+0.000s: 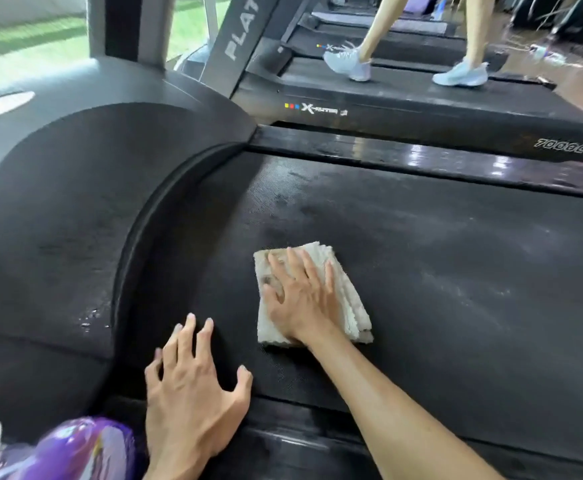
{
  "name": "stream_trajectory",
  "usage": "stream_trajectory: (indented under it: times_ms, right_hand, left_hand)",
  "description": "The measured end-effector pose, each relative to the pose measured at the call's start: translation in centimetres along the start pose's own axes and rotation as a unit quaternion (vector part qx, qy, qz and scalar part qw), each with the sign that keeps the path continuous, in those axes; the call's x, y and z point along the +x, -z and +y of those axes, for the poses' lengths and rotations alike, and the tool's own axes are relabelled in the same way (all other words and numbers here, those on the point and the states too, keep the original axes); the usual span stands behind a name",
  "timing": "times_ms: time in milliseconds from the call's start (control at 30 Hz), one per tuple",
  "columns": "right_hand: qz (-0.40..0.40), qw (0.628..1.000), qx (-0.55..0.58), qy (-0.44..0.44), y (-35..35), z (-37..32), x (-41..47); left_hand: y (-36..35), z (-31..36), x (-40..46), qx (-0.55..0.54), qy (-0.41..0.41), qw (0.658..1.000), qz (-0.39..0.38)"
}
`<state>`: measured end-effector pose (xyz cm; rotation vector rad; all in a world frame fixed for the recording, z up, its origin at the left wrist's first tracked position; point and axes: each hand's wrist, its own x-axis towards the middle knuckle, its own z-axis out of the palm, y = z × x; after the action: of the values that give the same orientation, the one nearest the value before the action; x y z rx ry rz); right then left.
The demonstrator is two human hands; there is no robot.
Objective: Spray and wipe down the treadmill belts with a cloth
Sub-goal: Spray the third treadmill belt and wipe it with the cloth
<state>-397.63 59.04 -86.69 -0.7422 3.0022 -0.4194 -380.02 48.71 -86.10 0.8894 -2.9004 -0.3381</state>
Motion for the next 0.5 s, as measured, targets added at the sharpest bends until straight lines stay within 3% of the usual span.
stream_trajectory:
  times_ms: [100,200,333,500]
  right_hand:
    - [-0.017,0.998,0.013,0.051,0.8,2.3,-4.2]
    - [-0.019,1.0,0.005,0.013,1.3,5.2,-4.2]
    - [-0.015,0.998,0.005,-0.059,0.6,3.1,1.3]
    - [-0.05,0.997,-0.001,0.062,1.4,1.3,-1.3]
  left_hand:
    - [-0.1,0.0,0.0,0.004,0.0,1.0,-0.005]
    - [0.1,0.1,0.0,0.005,-0.001,1.0,-0.01]
    - [0.7,0.3,-0.3,0.003,-0.001,1.0,-0.009]
    - [1.1,0.6,-0.4,0.001,0.0,1.0,-0.008]
